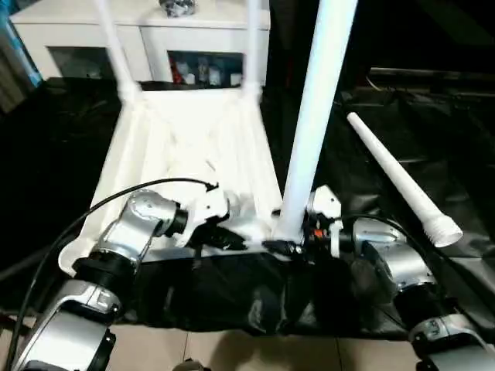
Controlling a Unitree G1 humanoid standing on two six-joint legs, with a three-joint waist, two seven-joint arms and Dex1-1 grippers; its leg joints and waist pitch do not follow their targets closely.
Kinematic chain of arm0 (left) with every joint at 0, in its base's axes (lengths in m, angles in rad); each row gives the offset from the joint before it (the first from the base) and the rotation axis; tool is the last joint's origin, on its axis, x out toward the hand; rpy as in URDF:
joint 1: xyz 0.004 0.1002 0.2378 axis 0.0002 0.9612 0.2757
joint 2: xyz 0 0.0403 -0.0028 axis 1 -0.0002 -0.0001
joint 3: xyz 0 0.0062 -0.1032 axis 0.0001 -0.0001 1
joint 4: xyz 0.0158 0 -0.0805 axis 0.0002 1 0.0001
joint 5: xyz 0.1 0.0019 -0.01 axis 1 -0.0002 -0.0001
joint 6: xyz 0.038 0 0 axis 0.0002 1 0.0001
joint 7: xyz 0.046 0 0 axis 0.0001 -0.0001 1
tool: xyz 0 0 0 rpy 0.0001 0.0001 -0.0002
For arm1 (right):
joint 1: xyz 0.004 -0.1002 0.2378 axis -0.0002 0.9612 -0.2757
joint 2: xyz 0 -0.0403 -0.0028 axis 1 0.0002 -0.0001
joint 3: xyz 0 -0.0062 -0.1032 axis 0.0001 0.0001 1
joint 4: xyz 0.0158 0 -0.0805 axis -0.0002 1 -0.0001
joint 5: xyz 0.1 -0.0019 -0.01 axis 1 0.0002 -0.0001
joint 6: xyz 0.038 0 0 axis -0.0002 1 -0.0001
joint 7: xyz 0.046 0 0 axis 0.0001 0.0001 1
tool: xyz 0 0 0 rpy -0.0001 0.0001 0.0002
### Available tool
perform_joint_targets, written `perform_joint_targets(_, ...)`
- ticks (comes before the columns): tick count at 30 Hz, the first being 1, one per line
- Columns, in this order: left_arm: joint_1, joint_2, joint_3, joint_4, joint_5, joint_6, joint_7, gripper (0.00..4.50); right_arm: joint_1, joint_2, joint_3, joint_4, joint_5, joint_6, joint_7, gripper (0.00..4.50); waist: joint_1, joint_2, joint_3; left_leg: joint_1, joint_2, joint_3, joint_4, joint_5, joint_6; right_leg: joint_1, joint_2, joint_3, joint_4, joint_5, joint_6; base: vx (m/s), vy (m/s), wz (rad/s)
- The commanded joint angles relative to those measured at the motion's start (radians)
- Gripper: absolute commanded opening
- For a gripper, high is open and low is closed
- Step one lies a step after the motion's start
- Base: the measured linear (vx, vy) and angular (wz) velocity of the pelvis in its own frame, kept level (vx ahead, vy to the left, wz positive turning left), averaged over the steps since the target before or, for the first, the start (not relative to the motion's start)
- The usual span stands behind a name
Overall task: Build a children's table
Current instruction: Rotate leg to tighten
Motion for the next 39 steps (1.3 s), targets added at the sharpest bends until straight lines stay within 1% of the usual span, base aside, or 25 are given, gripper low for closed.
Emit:
perform_joint_targets(1,-0.025,-0.025,-0.053,-0.005,-0.015,-0.027,-0.066,0.00,-0.001,0.003,0.052,-0.003,-0.017,0.027,0.030,3.44,-0.005,0.006,-0.060,0.020,0.037,-0.015,-0.061,-0.281,0.028,0.043,-0.081,0.046,-0.067,-0.271,-0.212,0.000,0.000,0.00)
perform_joint_targets(5,-0.027,-0.021,-0.054,0.005,-0.017,-0.036,-0.072,0.00,0.003,0.003,0.059,-0.019,-0.009,0.040,0.055,3.08,-0.003,0.005,-0.062,0.016,0.037,-0.016,-0.060,-0.253,0.034,0.044,-0.081,0.046,-0.064,-0.266,-0.202,0.000,0.000,0.00)
perform_joint_targets(7,-0.024,-0.020,-0.049,0.008,-0.019,-0.039,-0.080,0.00,0.011,0.006,0.062,-0.030,-0.002,0.052,0.073,2.97,-0.002,-0.002,-0.065,0.012,0.037,-0.016,-0.057,-0.221,0.042,0.048,-0.083,0.046,-0.058,-0.229,-0.209,0.000,0.000,0.00)
perform_joint_targets(9,-0.022,-0.018,-0.046,0.008,-0.020,-0.038,-0.084,0.00,0.017,0.008,0.066,-0.039,0.001,0.060,0.078,2.82,0.000,0.002,-0.067,0.012,0.037,-0.016,-0.056,-0.202,0.049,0.046,-0.083,0.046,-0.054,-0.199,-0.215,0.000,0.000,0.00)
perform_joint_targets(11,-0.022,-0.018,-0.043,0.009,-0.022,-0.036,-0.086,0.00,0.020,0.009,0.067,-0.042,0.002,0.064,0.081,2.77,0.000,0.002,-0.069,0.011,0.037,-0.015,-0.054,-0.189,0.054,0.047,-0.082,0.046,-0.051,-0.172,-0.222,0.000,0.000,0.00)
perform_joint_targets(12,-0.022,-0.020,-0.038,0.013,-0.023,-0.028,-0.079,0.00,0.025,0.012,0.068,-0.044,0.002,0.063,0.076,2.75,0.001,0.005,-0.068,0.011,0.037,-0.015,-0.054,-0.188,0.054,0.046,-0.082,0.045,-0.050,-0.167,-0.224,0.000,0.000,0.00)
perform_joint_targets(14,-0.026,-0.031,-0.029,0.021,-0.016,0.002,-0.037,0.00,0.032,0.032,0.037,-0.035,0.006,0.068,0.005,2.74,0.001,0.011,-0.066,0.011,0.036,-0.016,-0.055,-0.207,0.048,0.047,-0.083,0.045,-0.054,-0.187,-0.222,0.000,0.000,0.00)
perform_joint_targets(16,-0.037,-0.059,-0.009,0.029,-0.009,0.041,0.045,0.00,0.028,0.062,-0.004,-0.007,-0.006,0.070,-0.125,2.73,-0.001,0.009,-0.061,0.014,0.036,-0.015,-0.059,-0.242,0.033,0.043,-0.082,0.044,-0.062,-0.244,-0.212,0.000,0.000,0.00)
perform_joint_targets(17,-0.037,-0.059,-0.009,0.029,-0.008,0.042,0.047,0.00,0.028,0.063,-0.005,-0.006,-0.007,0.070,-0.129,2.73,-0.003,0.010,-0.058,0.019,0.035,-0.017,-0.062,-0.273,0.018,0.041,-0.084,0.044,-0.069,-0.309,-0.199,0.000,0.000,0.00)
perform_joint_targets(18,-0.048,-0.085,0.005,0.031,0.005,0.077,0.129,0.00,0.020,0.093,-0.041,0.025,-0.023,0.071,-0.262,2.72,-0.010,0.009,-0.054,0.021,0.033,-0.019,-0.064,-0.297,0.002,0.039,-0.087,0.044,-0.077,-0.373,-0.181,0.000,0.000,0.00)
perform_joint_targets(19,-0.051,-0.094,0.008,0.032,0.009,0.087,0.155,0.00,0.019,0.101,-0.050,0.033,-0.029,0.070,-0.298,2.72,-0.011,0.013,-0.053,0.025,0.033,-0.022,-0.064,-0.314,-0.007,0.037,-0.088,0.043,-0.080,-0.406,-0.173,0.000,0.000,0.00)
perform_joint_targets(20,-0.052,-0.110,0.015,0.029,0.011,0.108,0.191,0.00,0.015,0.118,-0.066,0.049,-0.033,0.071,-0.362,2.72,-0.015,0.010,-0.052,0.029,0.028,-0.024,-0.064,-0.338,-0.008,0.037,-0.088,0.040,-0.090,-0.471,-0.150,-0.050,0.001,-0.02)
perform_joint_targets(21,-0.053,-0.137,0.024,0.025,0.015,0.138,0.249,0.00,0.009,0.142,-0.089,0.071,-0.036,0.073,-0.447,2.72,-0.019,0.016,-0.051,0.027,0.029,-0.025,-0.064,-0.338,-0.015,0.036,-0.089,0.041,-0.088,-0.479,-0.146,0.000,0.000,0.00)
perform_joint_targets(22,-0.054,-0.156,0.032,0.022,0.017,0.161,0.290,0.00,0.005,0.158,-0.102,0.086,-0.039,0.072,-0.503,2.72,-0.027,0.012,-0.048,0.031,0.027,-0.027,-0.065,-0.359,-0.017,0.032,-0.088,0.037,-0.098,-0.519,-0.133,0.000,0.000,0.00)
perform_joint_targets(23,-0.054,-0.188,0.041,0.018,0.019,0.193,0.348,0.00,-0.004,0.180,-0.120,0.108,-0.046,0.071,-0.585,2.72,-0.032,0.018,-0.050,0.032,0.024,-0.030,-0.063,-0.365,-0.016,0.033,-0.088,0.035,-0.100,-0.538,-0.124,0.000,0.000,0.00)
perform_joint_targets(24,-0.054,-0.229,0.050,0.017,0.025,0.225,0.426,0.00,-0.017,0.206,-0.143,0.133,-0.047,0.071,-0.677,2.72,-0.042,0.018,-0.049,0.026,0.024,-0.031,-0.065,-0.364,-0.014,0.035,-0.086,0.033,-0.102,-0.532,-0.122,0.000,0.000,0.00)
perform_joint_targets(26,-0.053,-0.242,0.053,0.017,0.027,0.235,0.452,0.00,-0.021,0.216,-0.153,0.140,-0.048,0.071,-0.709,2.72,-0.047,0.012,-0.049,0.027,0.018,-0.029,-0.061,-0.370,-0.001,0.033,-0.083,0.031,-0.108,-0.550,-0.109,0.000,0.000,0.00)
perform_joint_targets(27,-0.050,-0.279,0.055,0.016,0.030,0.245,0.497,0.00,-0.030,0.240,-0.169,0.150,-0.053,0.064,-0.778,2.72,-0.050,0.010,-0.050,0.027,0.015,-0.027,-0.058,-0.359,0.012,0.030,-0.084,0.032,-0.110,-0.555,-0.106,0.000,0.000,0.00)
perform_joint_targets(29,-0.048,-0.303,0.042,0.011,0.039,0.234,0.514,0.00,-0.034,0.259,-0.176,0.154,-0.061,0.035,-0.824,2.72,-0.053,0.008,-0.053,0.019,0.017,-0.027,-0.060,-0.330,0.024,0.033,-0.083,0.034,-0.108,-0.528,-0.105,0.000,0.000,0.00)
perform_joint_targets(30,-0.045,-0.307,0.036,0.005,0.042,0.238,0.519,0.00,-0.036,0.265,-0.177,0.159,-0.064,0.022,-0.839,3.07,-0.052,0.010,-0.055,0.018,0.018,-0.027,-0.059,-0.318,0.030,0.033,-0.082,0.035,-0.105,-0.502,-0.111,0.000,0.000,0.00)
perform_joint_targets(32,-0.044,-0.306,0.031,0.003,0.041,0.226,0.508,0.00,-0.040,0.268,-0.180,0.164,-0.065,0.010,-0.854,3.42,-0.053,0.012,-0.056,0.014,0.019,-0.027,-0.061,-0.307,0.035,0.034,-0.082,0.036,-0.100,-0.465,-0.121,0.000,0.000,0.00)
perform_joint_targets(35,-0.050,-0.293,0.026,0.009,0.039,0.194,0.483,0.00,-0.053,0.269,-0.194,0.180,-0.054,-0.005,-0.854,3.51,-0.053,0.014,-0.059,0.010,0.021,-0.026,-0.062,-0.290,0.037,0.040,-0.080,0.039,-0.089,-0.384,-0.147,0.000,0.000,0.00)
perform_joint_targets(36,-0.052,-0.288,0.026,0.014,0.037,0.185,0.479,0.00,-0.055,0.267,-0.193,0.182,-0.056,-0.008,-0.853,3.76,-0.053,0.024,-0.060,0.010,0.022,-0.026,-0.062,-0.289,0.036,0.040,-0.079,0.039,-0.087,-0.353,-0.158,0.000,0.000,0.00)
perform_joint_targets(38,-0.061,-0.280,0.028,0.032,0.038,0.169,0.482,0.00,-0.051,0.257,-0.179,0.169,-0.063,-0.010,-0.826,3.90,-0.053,0.029,-0.062,0.011,0.023,-0.025,-0.061,-0.291,0.034,0.042,-0.078,0.041,-0.081,-0.303,-0.177,0.000,0.000,0.00)
perform_joint_targets(39,-0.064,-0.276,0.027,0.040,0.041,0.162,0.480,0.00,-0.046,0.249,-0.168,0.156,-0.071,-0.012,-0.811,3.97,-0.054,0.024,-0.061,0.008,0.021,-0.023,-0.061,-0.291,0.037,0.045,-0.076,0.040,-0.080,-0.284,-0.184,0.000,0.000,0.00)
